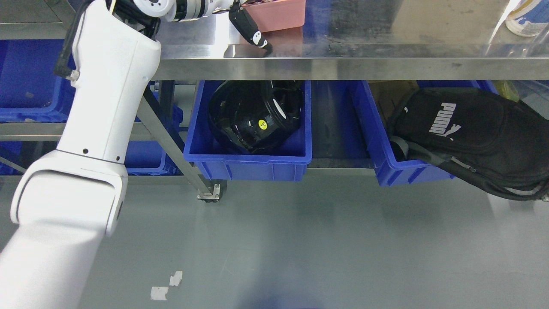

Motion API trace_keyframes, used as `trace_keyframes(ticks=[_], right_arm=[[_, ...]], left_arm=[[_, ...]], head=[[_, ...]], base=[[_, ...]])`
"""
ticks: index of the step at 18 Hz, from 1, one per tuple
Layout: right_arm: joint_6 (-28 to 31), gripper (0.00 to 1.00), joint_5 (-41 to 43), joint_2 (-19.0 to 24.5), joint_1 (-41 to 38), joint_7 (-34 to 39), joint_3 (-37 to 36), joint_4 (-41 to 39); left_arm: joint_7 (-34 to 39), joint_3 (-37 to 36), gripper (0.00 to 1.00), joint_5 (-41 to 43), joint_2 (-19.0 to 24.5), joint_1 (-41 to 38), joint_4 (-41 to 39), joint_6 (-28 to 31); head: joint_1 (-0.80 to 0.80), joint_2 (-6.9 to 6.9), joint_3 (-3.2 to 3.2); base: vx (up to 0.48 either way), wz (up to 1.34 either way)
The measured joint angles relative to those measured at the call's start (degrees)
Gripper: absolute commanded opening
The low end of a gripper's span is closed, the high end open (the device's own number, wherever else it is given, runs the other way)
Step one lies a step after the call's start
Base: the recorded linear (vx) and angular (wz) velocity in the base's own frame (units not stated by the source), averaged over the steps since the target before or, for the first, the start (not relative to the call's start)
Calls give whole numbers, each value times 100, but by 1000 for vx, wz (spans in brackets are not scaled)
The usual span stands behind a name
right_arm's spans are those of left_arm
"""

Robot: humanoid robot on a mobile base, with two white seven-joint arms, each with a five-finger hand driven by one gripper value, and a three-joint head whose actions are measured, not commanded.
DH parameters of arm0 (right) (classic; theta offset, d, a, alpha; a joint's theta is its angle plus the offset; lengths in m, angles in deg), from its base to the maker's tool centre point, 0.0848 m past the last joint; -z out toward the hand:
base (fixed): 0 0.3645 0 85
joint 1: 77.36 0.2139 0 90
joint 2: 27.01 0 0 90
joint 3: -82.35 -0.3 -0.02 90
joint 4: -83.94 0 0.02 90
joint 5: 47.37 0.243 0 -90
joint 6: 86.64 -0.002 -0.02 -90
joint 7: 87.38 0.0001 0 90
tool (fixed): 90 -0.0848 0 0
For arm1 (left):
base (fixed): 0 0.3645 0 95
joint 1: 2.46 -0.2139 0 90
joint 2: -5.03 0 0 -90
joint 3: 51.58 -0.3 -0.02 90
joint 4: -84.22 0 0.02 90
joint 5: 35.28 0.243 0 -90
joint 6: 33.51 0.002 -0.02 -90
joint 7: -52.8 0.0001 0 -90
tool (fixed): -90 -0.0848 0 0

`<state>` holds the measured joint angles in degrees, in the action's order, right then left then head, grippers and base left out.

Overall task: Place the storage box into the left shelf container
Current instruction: 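Close the left hand fingers around the pink box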

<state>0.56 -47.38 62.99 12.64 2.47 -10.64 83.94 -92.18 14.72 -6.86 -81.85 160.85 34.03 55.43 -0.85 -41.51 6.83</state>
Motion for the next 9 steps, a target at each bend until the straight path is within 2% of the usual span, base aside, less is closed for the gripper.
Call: trace_keyframes(ticks=[1,5,6,9], right_arm=[[0,100,0,0,0,-1,0,0],[-1,100,0,0,-1,-3,0,0],[-1,100,0,0,0,-3,0,0],[-2,100,0,0,-1,-4,0,0]], left_arm=[[-30,-1,49,9,-4,0,37,-27],[-57,112,6,25,-10,-22,181,-214],[-68,224,0,24,-18,-39,217,-412],[-261,578,0,11,-32,-110,286,-1023]], head=[[0,0,0],[0,0,0],[0,0,0],[0,0,0]], base=[[-3,37],[-4,-9],[-10,-40],[0,0]])
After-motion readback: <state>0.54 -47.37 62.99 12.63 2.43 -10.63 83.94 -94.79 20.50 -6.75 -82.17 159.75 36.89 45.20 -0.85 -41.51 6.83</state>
